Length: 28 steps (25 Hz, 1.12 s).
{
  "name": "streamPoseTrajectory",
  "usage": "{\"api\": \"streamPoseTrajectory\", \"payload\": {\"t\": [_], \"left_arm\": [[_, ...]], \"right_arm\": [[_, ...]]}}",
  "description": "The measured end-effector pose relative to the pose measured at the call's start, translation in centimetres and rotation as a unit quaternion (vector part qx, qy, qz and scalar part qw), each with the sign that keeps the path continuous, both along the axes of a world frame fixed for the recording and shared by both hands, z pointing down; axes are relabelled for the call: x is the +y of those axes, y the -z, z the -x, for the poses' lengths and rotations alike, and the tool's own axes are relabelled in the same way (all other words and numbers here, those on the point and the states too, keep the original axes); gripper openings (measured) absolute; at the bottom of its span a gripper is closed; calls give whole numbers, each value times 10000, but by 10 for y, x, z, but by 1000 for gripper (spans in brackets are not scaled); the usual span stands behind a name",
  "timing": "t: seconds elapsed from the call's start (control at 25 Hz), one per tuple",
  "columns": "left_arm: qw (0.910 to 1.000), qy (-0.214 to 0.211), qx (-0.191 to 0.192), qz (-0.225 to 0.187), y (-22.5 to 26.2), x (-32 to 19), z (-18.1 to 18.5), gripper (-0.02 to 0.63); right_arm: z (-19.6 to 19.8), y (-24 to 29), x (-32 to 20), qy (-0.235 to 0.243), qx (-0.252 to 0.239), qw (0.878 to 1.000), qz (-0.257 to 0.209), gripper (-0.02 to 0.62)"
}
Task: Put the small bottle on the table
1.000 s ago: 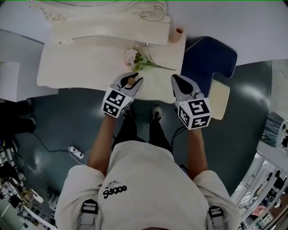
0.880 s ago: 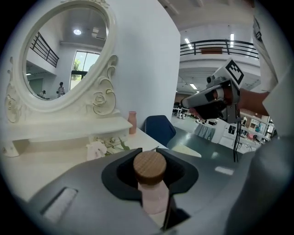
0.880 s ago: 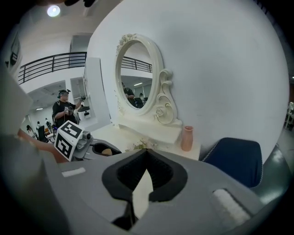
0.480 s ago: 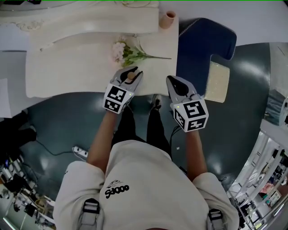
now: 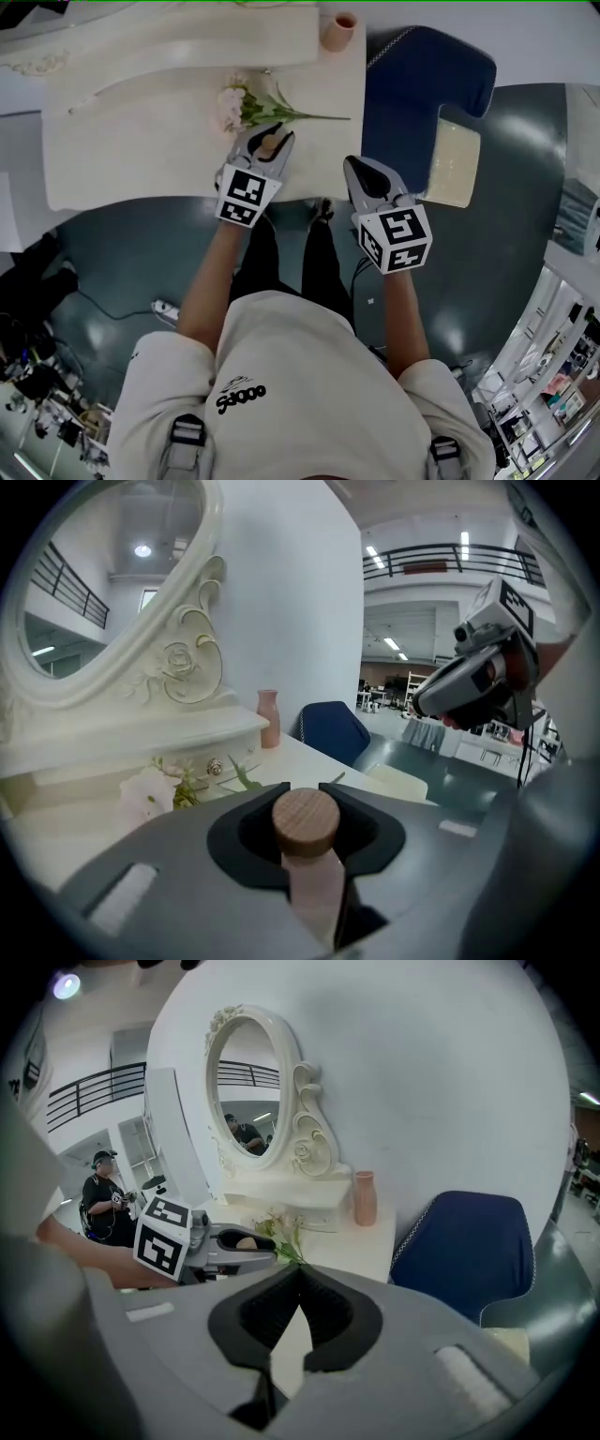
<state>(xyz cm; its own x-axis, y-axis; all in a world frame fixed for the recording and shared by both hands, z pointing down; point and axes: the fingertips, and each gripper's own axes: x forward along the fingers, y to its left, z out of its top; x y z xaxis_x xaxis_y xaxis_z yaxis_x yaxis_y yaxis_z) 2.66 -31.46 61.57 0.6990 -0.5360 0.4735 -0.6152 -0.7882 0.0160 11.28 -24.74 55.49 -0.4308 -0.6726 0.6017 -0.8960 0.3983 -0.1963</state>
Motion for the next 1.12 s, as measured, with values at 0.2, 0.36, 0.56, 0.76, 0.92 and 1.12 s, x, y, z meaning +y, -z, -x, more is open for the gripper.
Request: {"api": "streamPoseTrajectory", "payload": {"t": [0.2,0.36,0.56,0.76,0.92,1.12], "left_arm": [[9994,-142,-214,-235,0,5,-4,114],[9990,-195,-165,-365,1,6,-5,115],[9991,-210,-125,-352,1,6,-6,117],[9997,-177,141,85,0,4,-5,135],[9996,-171,208,129,8,5,-5,172],[9995,110,239,147,19,3,3,179]], "right_arm": [[-1,-2,-8,25,-41,10000,23,3],[-3,-4,-16,28,-25,10000,21,3],[2,-2,-21,95,-34,9999,21,3],[1,7,-19,66,8,10000,-75,3],[-4,23,-16,-62,35,9997,-212,3],[-3,43,-9,-76,47,9993,-372,3]]}}
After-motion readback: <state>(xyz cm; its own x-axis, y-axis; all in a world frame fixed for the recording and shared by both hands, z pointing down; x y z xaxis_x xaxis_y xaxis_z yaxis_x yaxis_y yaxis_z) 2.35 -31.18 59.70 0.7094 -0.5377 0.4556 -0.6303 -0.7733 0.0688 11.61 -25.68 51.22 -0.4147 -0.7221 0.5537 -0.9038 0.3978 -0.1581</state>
